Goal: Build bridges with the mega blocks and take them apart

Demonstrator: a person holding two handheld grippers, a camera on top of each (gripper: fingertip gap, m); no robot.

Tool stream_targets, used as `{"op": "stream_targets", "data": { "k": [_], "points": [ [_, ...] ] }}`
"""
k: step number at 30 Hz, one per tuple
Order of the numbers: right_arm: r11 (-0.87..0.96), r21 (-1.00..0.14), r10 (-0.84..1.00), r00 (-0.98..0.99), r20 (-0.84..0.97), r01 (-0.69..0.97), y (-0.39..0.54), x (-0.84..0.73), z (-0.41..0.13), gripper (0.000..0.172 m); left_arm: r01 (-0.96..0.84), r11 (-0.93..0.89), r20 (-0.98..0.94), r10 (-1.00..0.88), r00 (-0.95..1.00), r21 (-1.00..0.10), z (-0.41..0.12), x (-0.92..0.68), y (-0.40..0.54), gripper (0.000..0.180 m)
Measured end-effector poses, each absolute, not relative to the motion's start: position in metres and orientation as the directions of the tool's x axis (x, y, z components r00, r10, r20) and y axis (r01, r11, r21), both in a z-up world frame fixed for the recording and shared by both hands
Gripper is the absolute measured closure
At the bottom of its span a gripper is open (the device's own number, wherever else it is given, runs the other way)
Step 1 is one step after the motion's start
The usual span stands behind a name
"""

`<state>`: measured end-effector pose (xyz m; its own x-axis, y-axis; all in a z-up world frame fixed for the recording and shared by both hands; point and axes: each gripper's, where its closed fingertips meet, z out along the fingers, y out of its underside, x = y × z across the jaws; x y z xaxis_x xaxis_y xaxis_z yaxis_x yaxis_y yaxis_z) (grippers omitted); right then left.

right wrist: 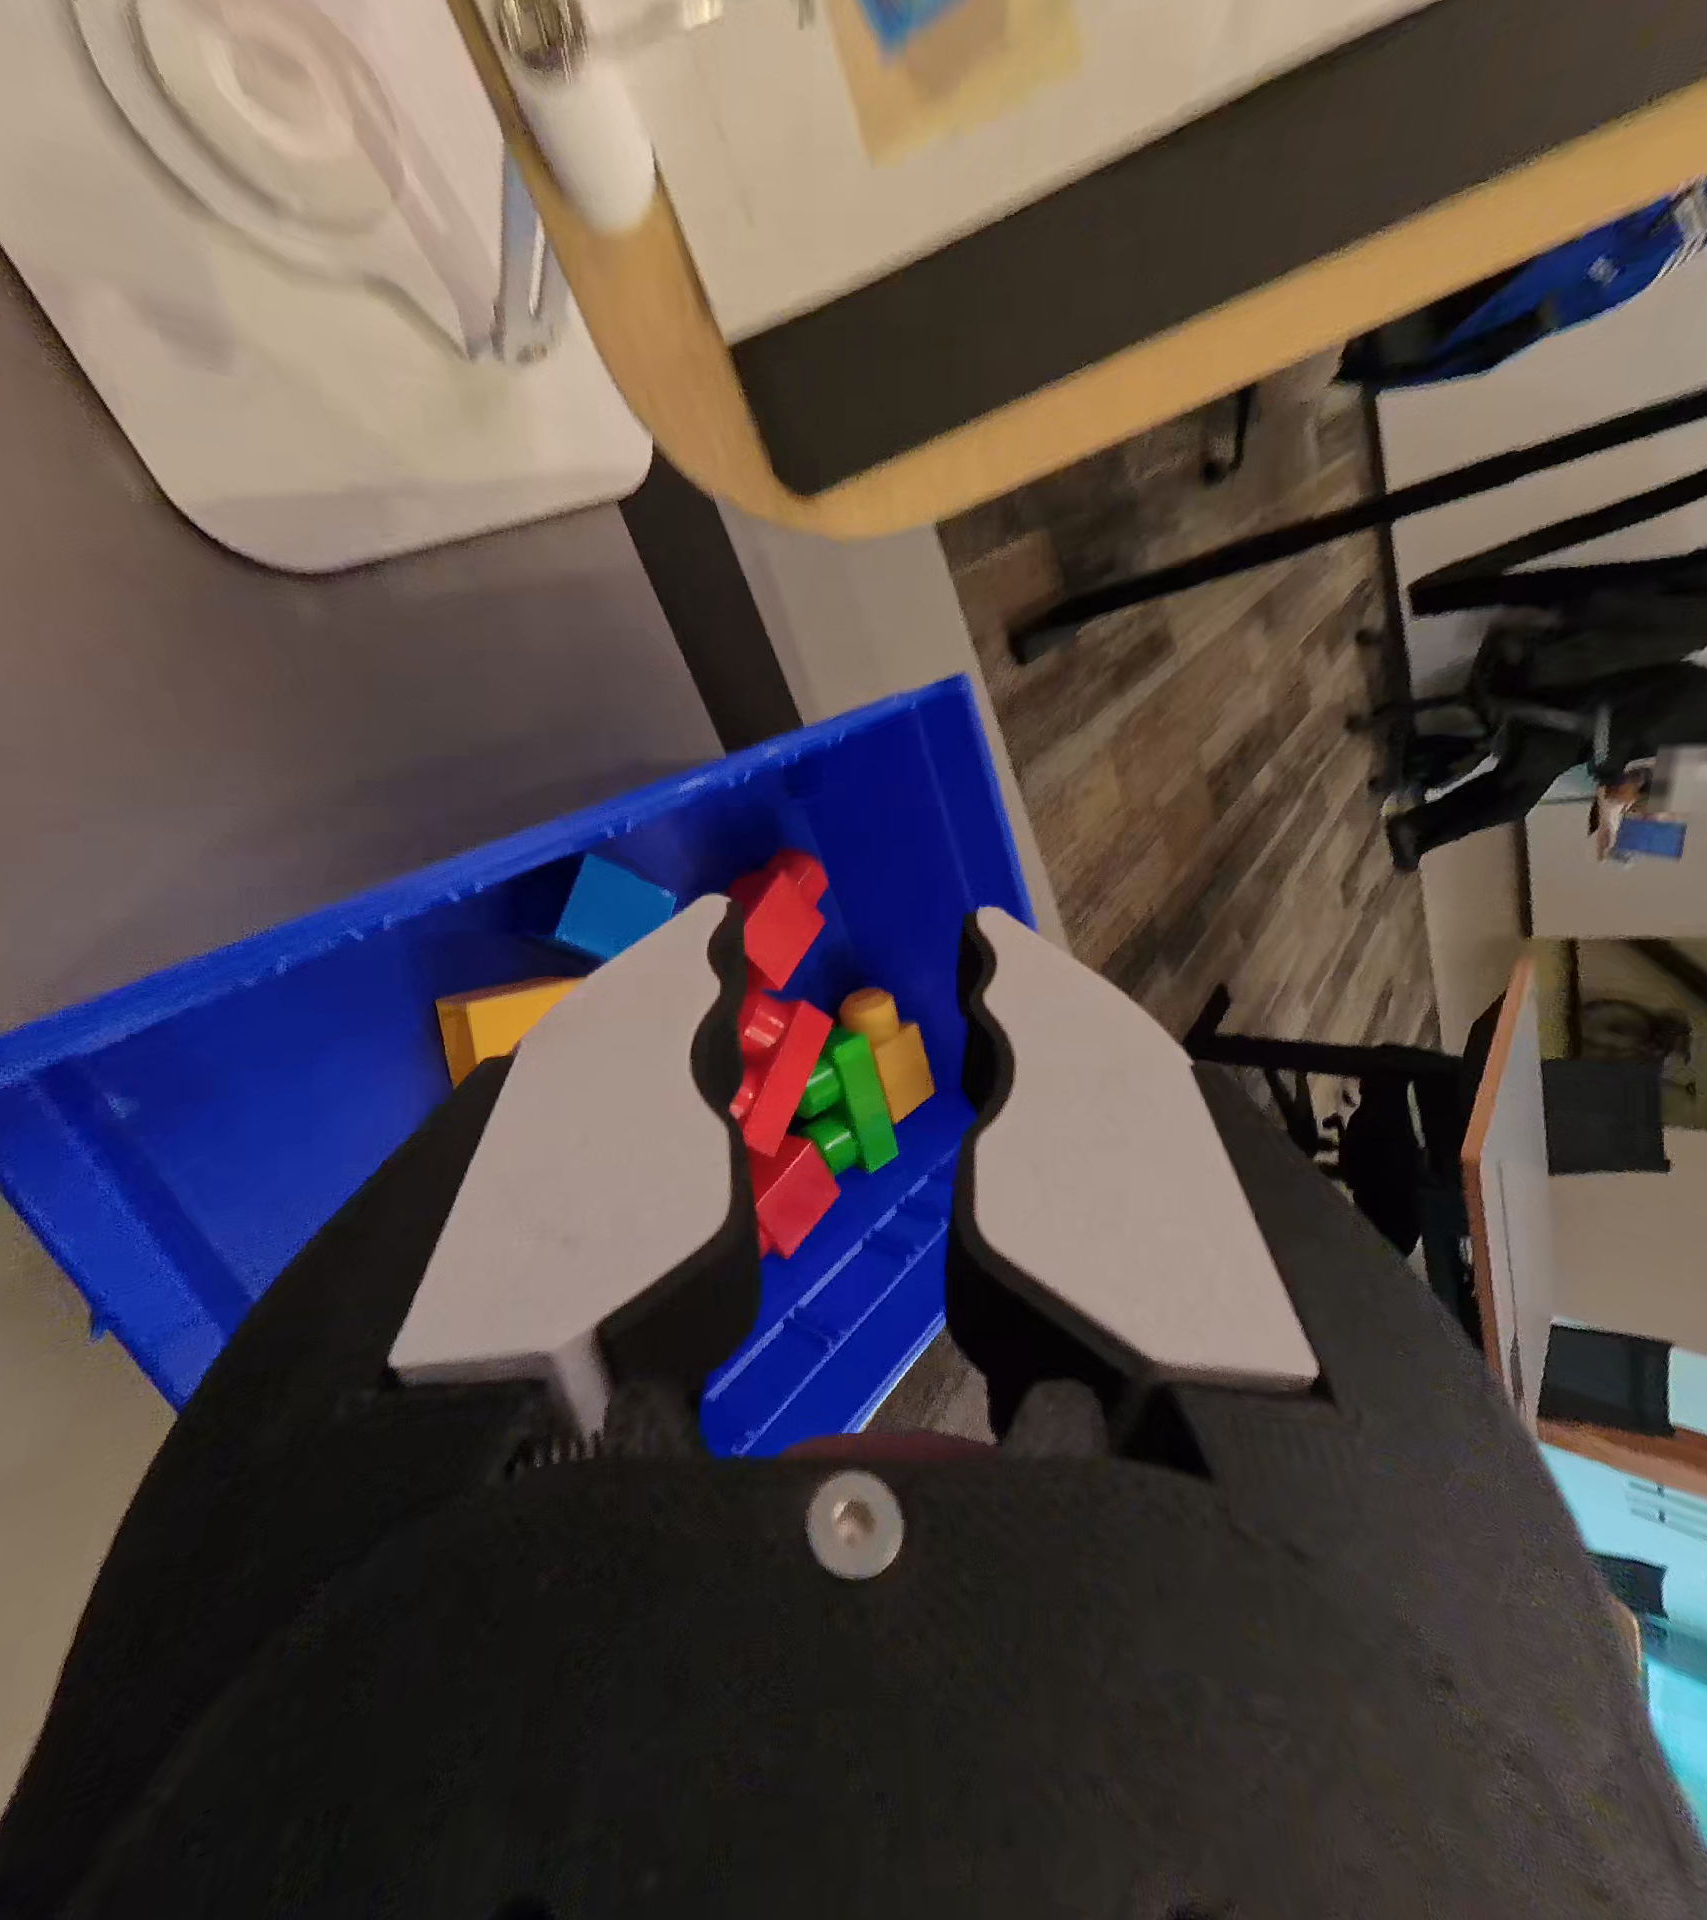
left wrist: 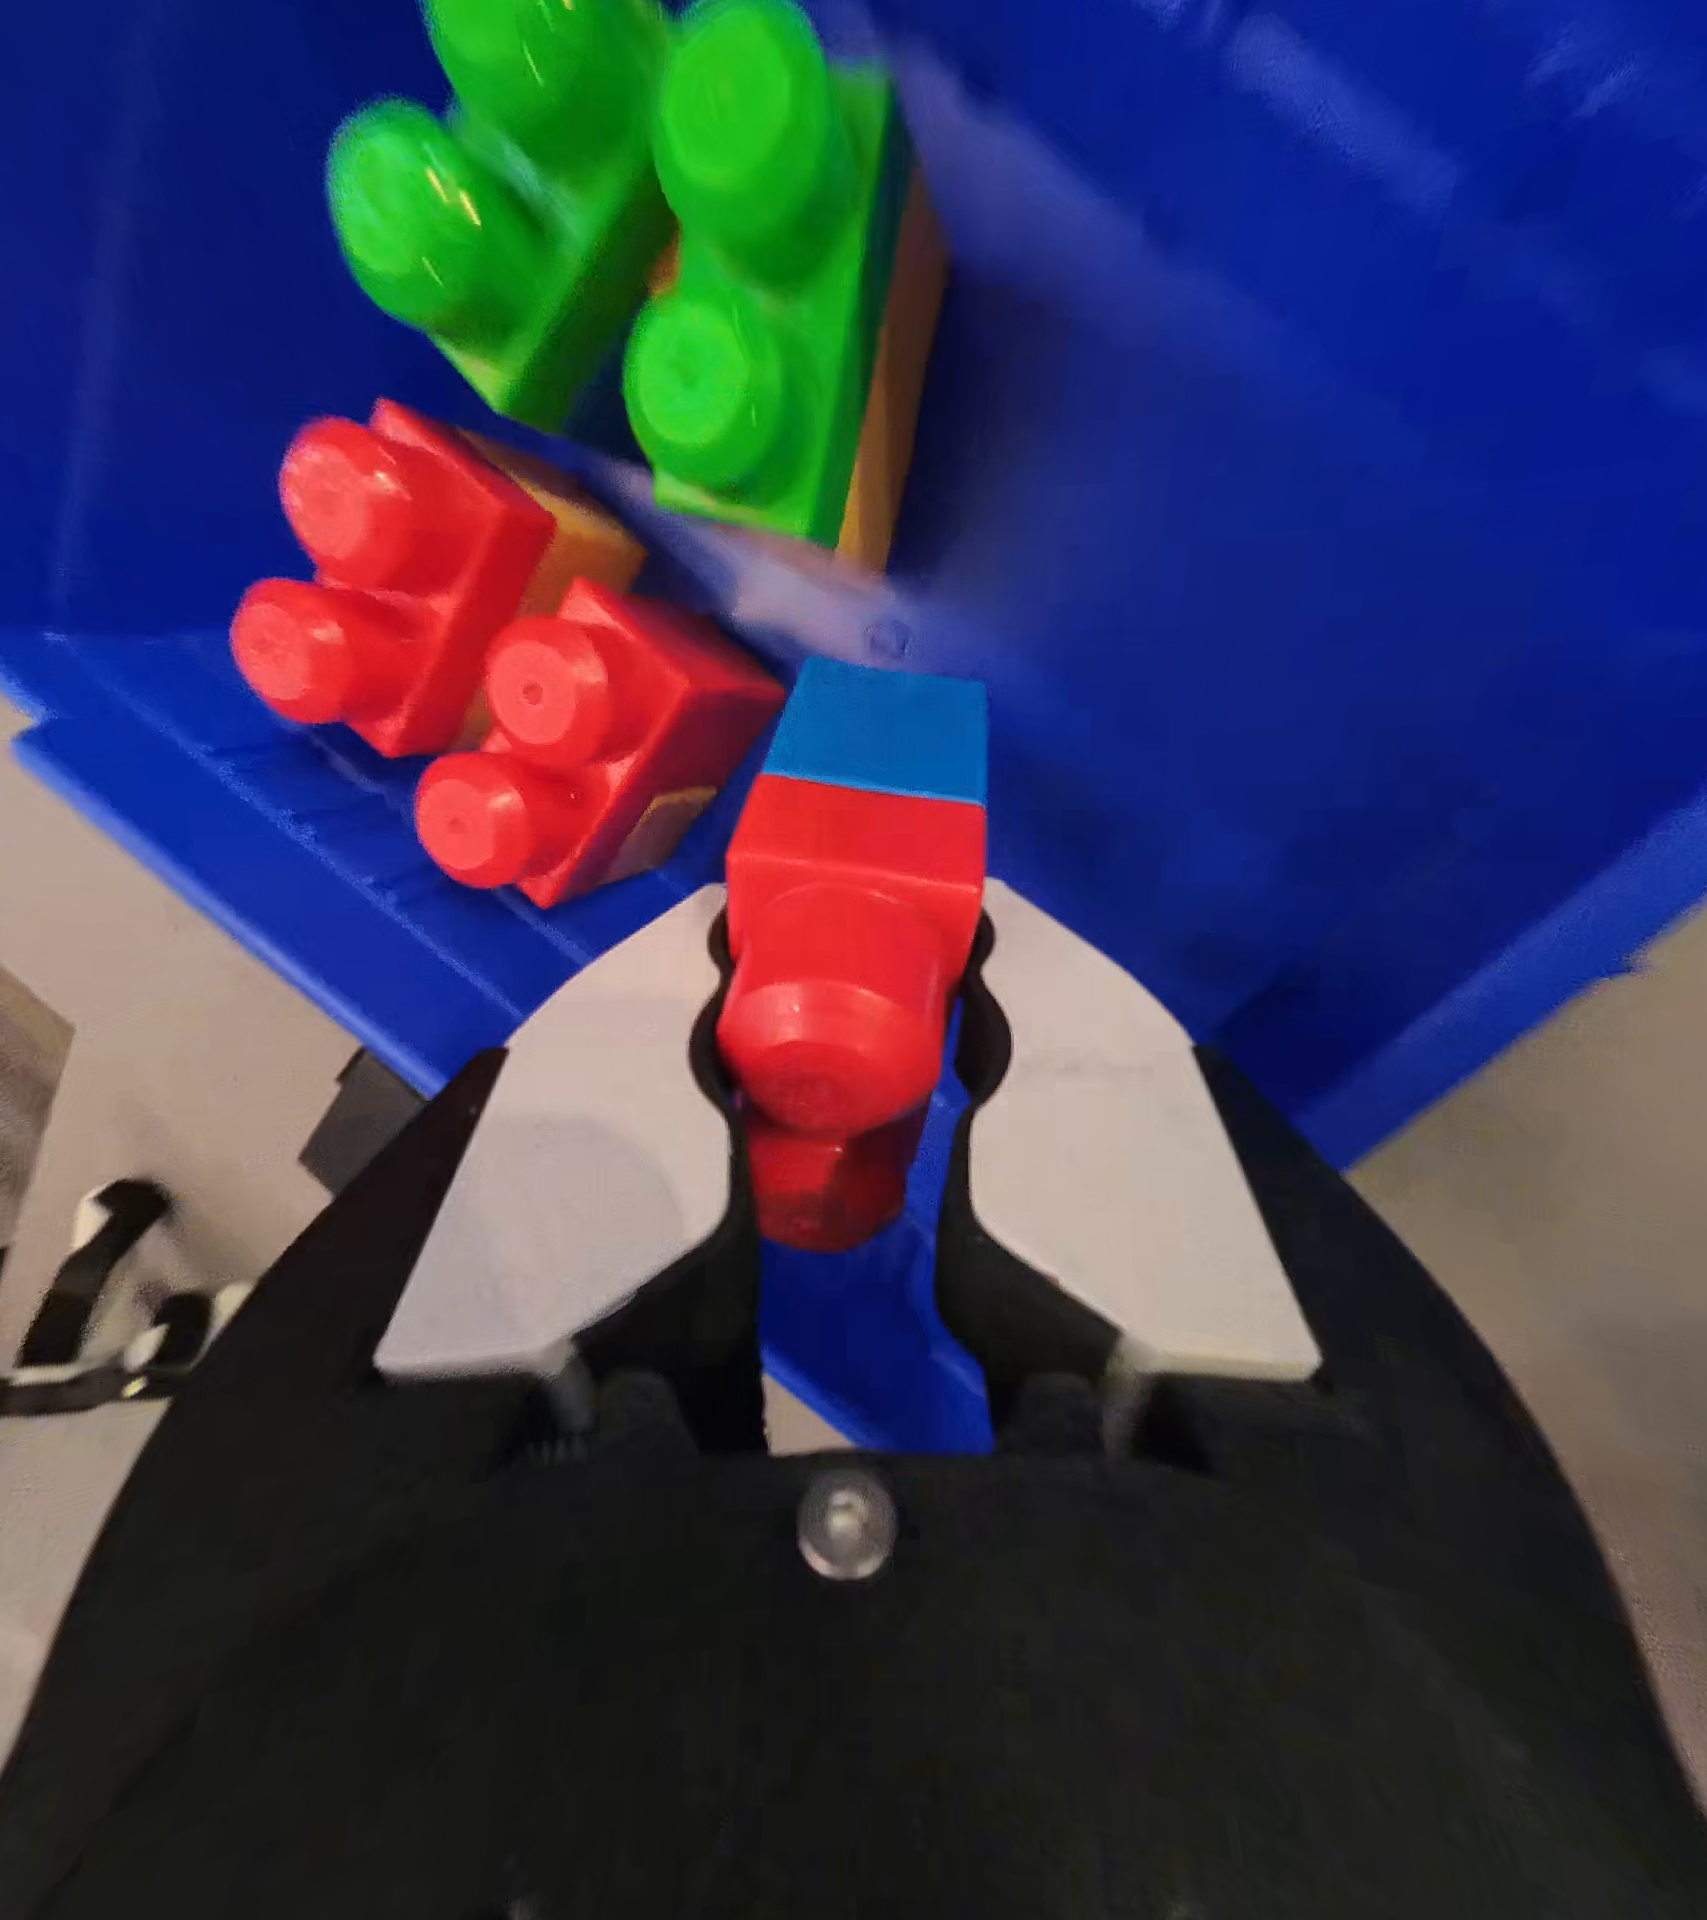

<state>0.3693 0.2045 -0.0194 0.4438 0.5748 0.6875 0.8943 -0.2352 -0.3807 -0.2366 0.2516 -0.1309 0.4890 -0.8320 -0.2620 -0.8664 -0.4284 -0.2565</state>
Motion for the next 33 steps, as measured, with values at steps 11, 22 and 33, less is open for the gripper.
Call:
{"op": "stream_targets", "data": {
  "k": [11, 22, 33],
  "points": [
    [0.264, -0.453, 0.530, 0.264, 0.806, 0.852, 0.140, 0.247, 0.051, 0.137, -0.387, -0.118, -0.059, -0.907, 0.416, -0.914, 0.046, -0.069, 0.171, 0.143],
    [0.604, -0.463, 0.482, 0.165, 0.861, 0.649, 0.085, 0.154, 0.064, 0.142, -0.141, -0.214, 0.220, -0.975, -0.032, -0.967, 0.076, 0.082, 0.100, 0.143],
    [0.667, -0.439, 0.417, 0.187, 0.889, 0.602, 0.087, 0.147, 0.065, 0.146, -0.101, -0.345, 0.359, -0.901, -0.243, -0.933, 0.074, 0.113, 0.084, 0.143]
  ]
}}
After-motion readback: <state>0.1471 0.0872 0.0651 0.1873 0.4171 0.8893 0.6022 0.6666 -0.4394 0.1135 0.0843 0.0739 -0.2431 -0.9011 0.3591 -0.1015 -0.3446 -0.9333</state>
